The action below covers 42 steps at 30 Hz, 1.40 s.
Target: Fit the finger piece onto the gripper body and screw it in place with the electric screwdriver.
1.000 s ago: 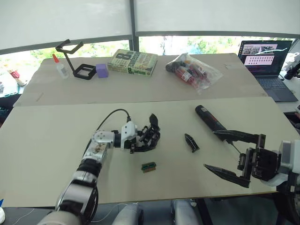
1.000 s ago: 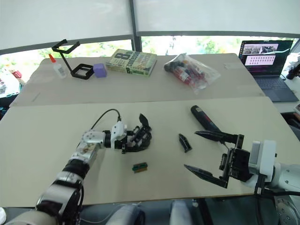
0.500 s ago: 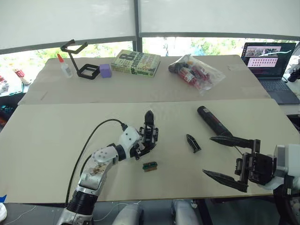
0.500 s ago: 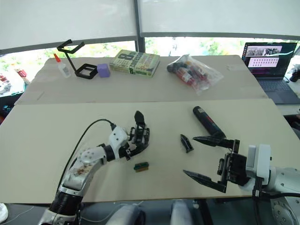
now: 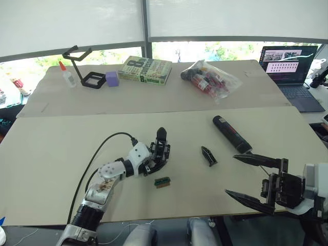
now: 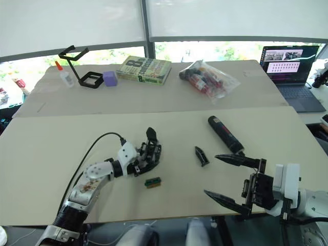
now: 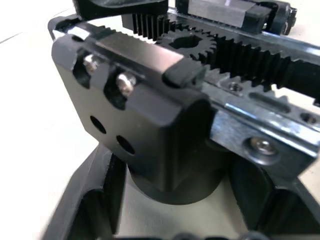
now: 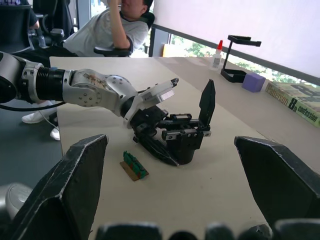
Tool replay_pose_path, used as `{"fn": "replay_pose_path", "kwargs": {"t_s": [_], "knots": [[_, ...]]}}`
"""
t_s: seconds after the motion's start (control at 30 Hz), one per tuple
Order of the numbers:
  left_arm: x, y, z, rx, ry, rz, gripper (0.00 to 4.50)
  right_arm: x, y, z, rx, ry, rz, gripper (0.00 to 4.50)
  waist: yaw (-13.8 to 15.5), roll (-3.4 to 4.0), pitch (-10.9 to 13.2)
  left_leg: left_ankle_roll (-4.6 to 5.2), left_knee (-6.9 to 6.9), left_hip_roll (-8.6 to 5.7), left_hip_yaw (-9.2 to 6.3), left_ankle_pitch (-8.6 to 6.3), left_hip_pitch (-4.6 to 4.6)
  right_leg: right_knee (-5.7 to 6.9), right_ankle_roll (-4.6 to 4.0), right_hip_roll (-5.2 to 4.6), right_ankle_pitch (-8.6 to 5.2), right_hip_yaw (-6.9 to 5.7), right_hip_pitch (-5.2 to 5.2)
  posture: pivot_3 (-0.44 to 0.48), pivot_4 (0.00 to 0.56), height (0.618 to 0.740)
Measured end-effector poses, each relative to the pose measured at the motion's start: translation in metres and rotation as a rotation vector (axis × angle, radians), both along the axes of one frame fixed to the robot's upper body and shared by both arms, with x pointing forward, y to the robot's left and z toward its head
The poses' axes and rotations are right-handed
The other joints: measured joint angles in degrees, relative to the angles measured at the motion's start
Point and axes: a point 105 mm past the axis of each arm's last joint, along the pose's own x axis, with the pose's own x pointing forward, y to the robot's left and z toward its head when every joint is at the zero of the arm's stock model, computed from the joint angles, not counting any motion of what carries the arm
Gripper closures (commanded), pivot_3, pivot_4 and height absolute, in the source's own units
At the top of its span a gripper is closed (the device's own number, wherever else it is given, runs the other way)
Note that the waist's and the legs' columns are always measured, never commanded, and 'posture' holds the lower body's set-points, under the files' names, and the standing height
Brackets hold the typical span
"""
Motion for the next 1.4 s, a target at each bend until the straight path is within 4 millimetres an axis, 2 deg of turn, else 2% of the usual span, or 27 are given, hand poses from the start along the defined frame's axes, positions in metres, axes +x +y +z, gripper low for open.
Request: {"fn": "replay_pose_path", "kwargs": {"t_s": [0.13,0.23,0.33,0.37,0.43,0.53,0.67,0.77,0.87,1.0,1.1,1.33,1.4], "knots": [[-0.005,0.01,-0.001,-0.001,0.025,-0.008,0.07,-0.002,0.003,0.005,-0.005,0.0,0.03,0.0,0.0,0.01,0.0,-0.02,-0.03,0.0,0.01,0.01,-0.03,-0.01,0.0,0.01,0.0,0.01,-0.07,0.0,0.15,0.74],[-0.014,0.03,-0.003,0.022,0.066,-0.012,0.07,-0.002,0.006,0.005,-0.022,0.073,0.055,0.0,-0.3,0.01,0.0,0.0,-0.03,0.02,0.02,0.0,-0.03,0.01,-0.01,0.01,0.0,0.03,-0.09,0.0,0.15,0.74],[-0.02,0.066,0.002,0.055,0.095,0.002,0.07,0.01,0.012,0.008,-0.088,0.211,0.011,0.0,-0.7,0.02,0.0,0.27,-0.03,0.04,0.04,-0.15,-0.02,0.04,-0.06,0.0,0.03,0.05,-0.11,0.0,0.15,0.74],[-0.02,0.081,0.009,0.052,0.092,0.01,0.07,0.018,0.011,0.005,-0.143,0.274,-0.039,0.0,-0.5,-0.03,0.0,0.3,-0.04,0.05,0.02,-0.17,-0.07,0.04,-0.09,0.01,0.04,0.0,-0.17,0.0,0.15,0.74],[-0.026,0.094,0.02,0.032,0.088,-0.021,0.07,0.029,0.013,0.001,-0.201,0.348,-0.092,0.0,-0.4,-0.04,0.0,0.24,-0.03,0.06,0.03,-0.15,-0.07,0.03,-0.09,-0.01,0.05,-0.02,-0.17,0.0,0.15,0.74],[-0.045,0.11,0.04,0.036,0.094,-0.156,0.07,0.045,0.011,-0.016,-0.376,0.513,-0.219,0.0,-0.3,-0.08,0.1,0.0,-0.07,0.04,0.06,-0.04,-0.21,-0.05,-0.11,-0.09,0.03,-0.1,-0.29,0.0,0.15,0.74],[-0.057,0.106,0.068,0.015,0.007,-0.289,0.07,0.067,0.001,-0.037,-0.479,0.646,-0.398,0.0,0.4,-0.13,0.1,0.03,0.1,-0.02,0.01,-0.05,-0.9,-0.11,-0.09,-0.18,0.04,-0.2,-0.81,0.0,0.15,0.74],[-0.064,0.095,0.082,-0.009,-0.055,-0.356,0.07,0.085,0.009,-0.05,-0.486,0.684,-0.448,0.0,0.2,-0.2,0.1,0.01,0.16,-0.03,0.09,-0.04,-1.22,-0.06,-0.08,-0.2,0.08,-0.19,-1.19,0.0,0.15,0.74],[-0.07,0.081,0.091,-0.021,-0.093,-0.406,0.07,0.101,0.01,-0.068,-0.535,0.722,-0.532,0.0,0.0,-0.19,0.1,-0.01,0.14,-0.01,0.11,-0.02,-1.25,-0.08,-0.09,-0.19,0.08,-0.2,-1.24,0.0,0.15,0.74],[-0.074,0.07,0.097,-0.038,-0.103,-0.405,0.07,0.108,0.006,-0.082,-0.574,0.768,-0.599,0.0,0.0,-0.19,0.1,0.0,0.13,-0.02,0.1,-0.02,-1.24,-0.07,-0.09,-0.15,0.08,-0.21,-1.24,0.0,0.15,0.74],[-0.079,0.067,0.096,-0.052,-0.058,-0.409,0.0,0.111,0.006,-0.084,-0.595,0.752,-0.623,0.82,0.0,-0.19,0.1,0.0,0.16,-0.02,0.11,-0.02,-1.22,-0.06,-0.09,-0.13,0.08,-0.21,-1.2,0.0,0.15,0.74],[-0.078,0.061,0.104,-0.073,-0.055,-0.409,0.0,0.11,0.007,-0.086,-0.622,0.711,-0.636,3.26,0.1,-0.2,0.1,-0.08,0.16,-0.01,0.13,0.04,-1.07,0.01,-0.15,-0.09,0.12,-0.2,-1.09,0.0,0.15,0.74],[-0.074,0.059,0.11,-0.083,-0.06,-0.394,0.0,0.107,0.005,-0.086,-0.634,0.665,-0.637,3.39,0.2,-0.2,0.1,-0.1,0.16,-0.02,0.11,0.05,-1.07,0.02,-0.15,-0.08,0.12,-0.21,-1.09,0.0,0.15,0.74]]}}
